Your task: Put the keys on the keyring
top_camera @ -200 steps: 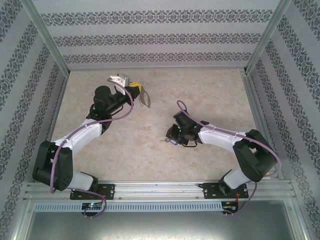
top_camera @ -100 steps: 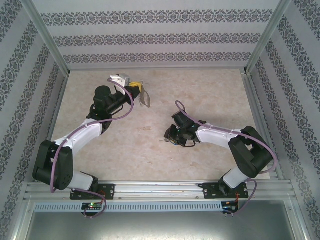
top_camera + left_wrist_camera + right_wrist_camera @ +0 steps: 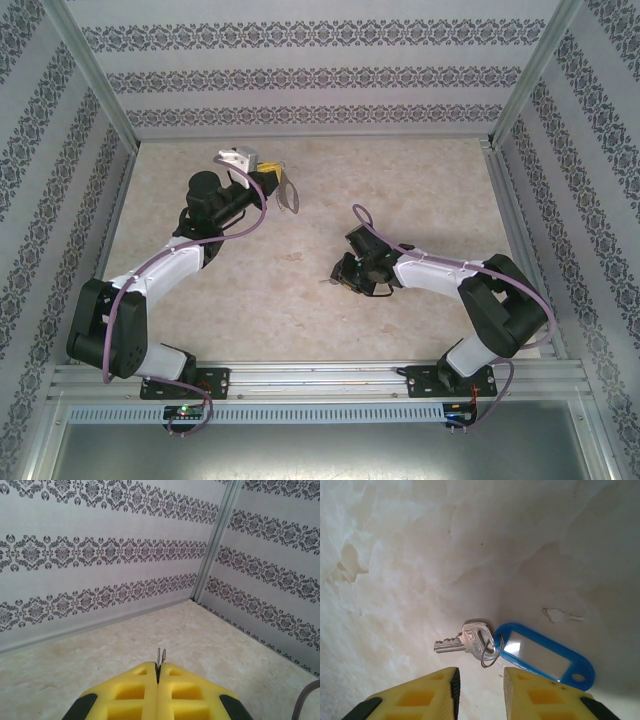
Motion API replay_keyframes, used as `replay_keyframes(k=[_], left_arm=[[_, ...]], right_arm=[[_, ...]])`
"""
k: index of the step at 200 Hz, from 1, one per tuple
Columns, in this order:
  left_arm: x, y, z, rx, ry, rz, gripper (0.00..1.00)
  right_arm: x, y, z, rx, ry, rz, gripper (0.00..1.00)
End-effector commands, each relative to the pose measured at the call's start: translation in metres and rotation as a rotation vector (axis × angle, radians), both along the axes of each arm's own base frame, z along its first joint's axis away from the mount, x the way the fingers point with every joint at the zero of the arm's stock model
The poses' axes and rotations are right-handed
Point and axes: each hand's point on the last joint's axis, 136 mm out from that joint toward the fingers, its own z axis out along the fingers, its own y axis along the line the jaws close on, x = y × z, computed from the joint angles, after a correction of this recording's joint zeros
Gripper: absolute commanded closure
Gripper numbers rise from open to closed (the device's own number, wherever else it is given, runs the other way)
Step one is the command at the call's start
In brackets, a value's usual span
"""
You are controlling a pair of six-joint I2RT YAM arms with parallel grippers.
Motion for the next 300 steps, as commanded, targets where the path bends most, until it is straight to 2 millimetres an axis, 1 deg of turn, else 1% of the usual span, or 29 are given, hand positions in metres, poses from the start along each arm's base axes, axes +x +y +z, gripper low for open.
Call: replay_keyframes(k=[1,50,102,129,169,210,260,300], left_arm=[[0.000,0.002,0.014,-0.031,-0.062,-0.006,1.00],[0.001,0.002,0.013,-0.032,-0.062,-0.006,1.00],[0.003,0.002,0.011,-0.039,-0.061,-0.009,1.00],[0.005,0.003,0.009,-0.040,-0.057,-0.009,1.00],[0.006,0.002,0.009,-0.044,-0.056,-0.011,1.00],[0.008,0.001,0.008,-0.052,-0.052,-0.017,1.00],[0.010,0.000,0.009,-0.057,-0.049,-0.021,1.00],[0.010,0.000,0.009,-0.062,-0.047,-0.022,1.00]], right_arm=[[-0.001,-0.003,-0.004,-0.019,0.008,-0.009,0.69],[0.003,-0.006,-0.008,-0.030,0.014,-0.010,0.70],[0.007,-0.002,-0.012,-0.030,0.023,0.003,0.73],[0.006,-0.004,-0.015,-0.037,0.030,0.003,0.74],[0.010,-0.007,-0.012,-0.034,0.021,-0.004,0.76],[0.015,-0.004,-0.006,-0.024,0.004,0.005,0.76],[0.016,-0.001,-0.008,-0.020,0.006,0.009,0.76],[0.019,0.001,-0.010,-0.013,0.008,0.017,0.86]])
